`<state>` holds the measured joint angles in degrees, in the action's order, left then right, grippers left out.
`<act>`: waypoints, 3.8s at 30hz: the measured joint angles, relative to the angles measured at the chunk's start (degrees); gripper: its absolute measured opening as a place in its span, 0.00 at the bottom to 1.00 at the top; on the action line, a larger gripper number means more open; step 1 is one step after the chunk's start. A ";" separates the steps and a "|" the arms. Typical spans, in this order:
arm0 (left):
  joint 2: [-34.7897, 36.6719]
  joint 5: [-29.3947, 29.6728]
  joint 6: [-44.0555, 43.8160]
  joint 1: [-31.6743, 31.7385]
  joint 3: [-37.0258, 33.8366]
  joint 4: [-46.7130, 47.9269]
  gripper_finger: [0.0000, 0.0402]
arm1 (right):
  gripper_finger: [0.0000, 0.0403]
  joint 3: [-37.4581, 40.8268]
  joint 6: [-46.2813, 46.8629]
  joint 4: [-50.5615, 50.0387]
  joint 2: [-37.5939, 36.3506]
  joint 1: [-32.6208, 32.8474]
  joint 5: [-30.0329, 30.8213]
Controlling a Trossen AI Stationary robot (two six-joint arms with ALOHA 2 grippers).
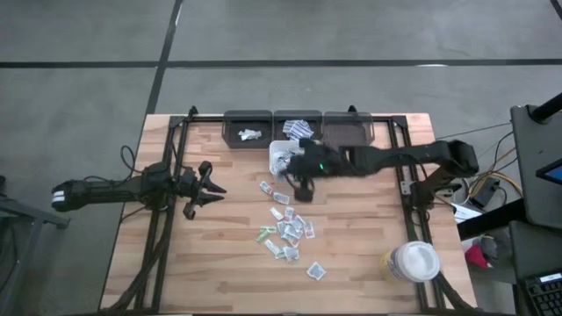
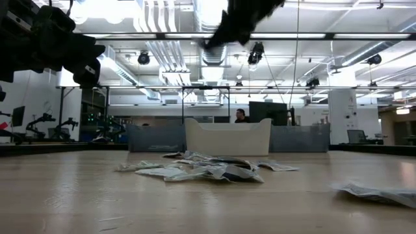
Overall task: Pick & Place First Aid Supplies
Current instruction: Put the blue alcohol pad into the white bin
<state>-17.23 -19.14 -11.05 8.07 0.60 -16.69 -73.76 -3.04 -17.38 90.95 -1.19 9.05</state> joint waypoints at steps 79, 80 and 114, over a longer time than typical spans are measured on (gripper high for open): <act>-0.07 0.44 1.41 0.01 0.00 0.07 0.23 | 0.26 -9.31 43.36 -33.17 12.29 18.82 -24.05; -0.07 0.44 1.44 0.01 -0.01 0.07 0.23 | 0.26 -8.63 45.87 -32.98 12.29 19.79 -23.99; -0.22 0.42 1.60 0.00 -0.02 0.20 0.23 | 0.26 1.79 68.84 -11.37 17.70 29.13 -20.64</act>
<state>-17.45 -18.72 -9.45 8.06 0.59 -16.48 -71.96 65.80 -28.74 108.65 27.94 -11.59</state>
